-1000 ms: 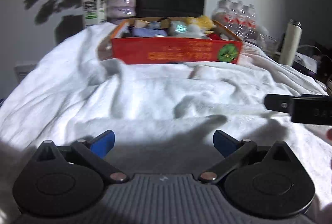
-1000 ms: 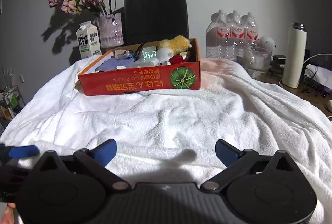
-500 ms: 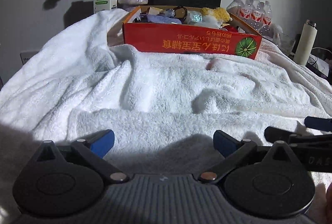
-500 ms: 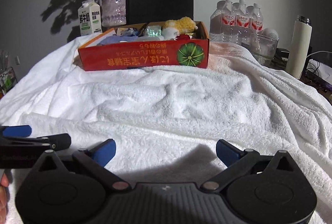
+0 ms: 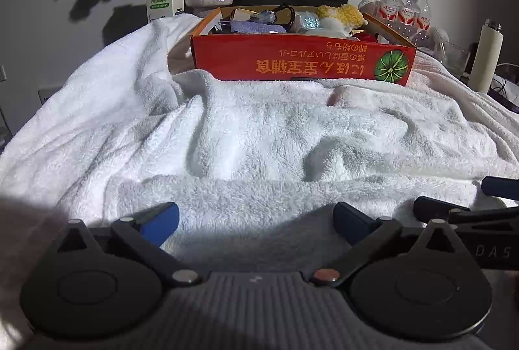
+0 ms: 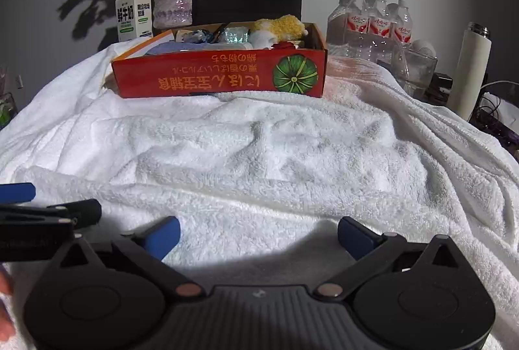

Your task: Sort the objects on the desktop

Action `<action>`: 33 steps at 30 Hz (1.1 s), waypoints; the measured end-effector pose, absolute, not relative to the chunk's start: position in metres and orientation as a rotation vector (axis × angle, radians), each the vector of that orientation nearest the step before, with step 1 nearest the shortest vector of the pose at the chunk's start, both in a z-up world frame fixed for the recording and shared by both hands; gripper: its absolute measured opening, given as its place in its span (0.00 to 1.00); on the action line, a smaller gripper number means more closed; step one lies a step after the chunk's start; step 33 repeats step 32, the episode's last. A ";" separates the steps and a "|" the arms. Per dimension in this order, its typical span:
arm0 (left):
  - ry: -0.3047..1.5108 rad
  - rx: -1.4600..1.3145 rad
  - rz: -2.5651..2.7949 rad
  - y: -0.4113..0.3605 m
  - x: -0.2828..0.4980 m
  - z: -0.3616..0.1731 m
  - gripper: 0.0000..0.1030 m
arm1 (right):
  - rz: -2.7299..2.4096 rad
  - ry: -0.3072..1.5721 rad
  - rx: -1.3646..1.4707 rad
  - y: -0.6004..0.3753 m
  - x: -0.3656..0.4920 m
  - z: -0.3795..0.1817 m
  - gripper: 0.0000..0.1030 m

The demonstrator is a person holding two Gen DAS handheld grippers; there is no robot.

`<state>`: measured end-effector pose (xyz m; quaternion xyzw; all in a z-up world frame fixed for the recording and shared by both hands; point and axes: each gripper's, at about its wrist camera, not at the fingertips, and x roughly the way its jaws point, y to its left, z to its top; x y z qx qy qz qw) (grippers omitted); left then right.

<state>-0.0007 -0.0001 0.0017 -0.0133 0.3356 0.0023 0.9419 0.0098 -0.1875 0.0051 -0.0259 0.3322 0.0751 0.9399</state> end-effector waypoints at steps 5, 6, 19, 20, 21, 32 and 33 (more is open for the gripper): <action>0.686 -0.036 0.001 0.001 0.000 0.002 1.00 | 0.165 0.681 -0.043 -0.189 0.012 0.004 1.00; 0.686 -0.037 0.001 0.001 0.000 0.002 1.00 | 0.164 0.681 -0.044 -0.189 0.011 0.004 1.00; 0.686 -0.037 0.001 0.001 0.000 0.002 1.00 | 0.165 0.681 -0.043 -0.189 0.011 0.004 1.00; 0.686 -0.037 0.001 0.001 0.000 0.002 1.00 | 0.165 0.681 -0.044 -0.189 0.011 0.004 1.00; 0.686 -0.037 0.001 0.001 0.000 0.002 1.00 | 0.164 0.681 -0.044 -0.189 0.011 0.004 1.00; 0.684 -0.046 -0.003 0.003 -0.001 0.002 1.00 | 0.165 0.681 -0.043 -0.189 0.011 0.004 1.00; 0.684 -0.046 -0.003 0.003 -0.001 0.002 1.00 | 0.165 0.681 -0.043 -0.189 0.011 0.004 1.00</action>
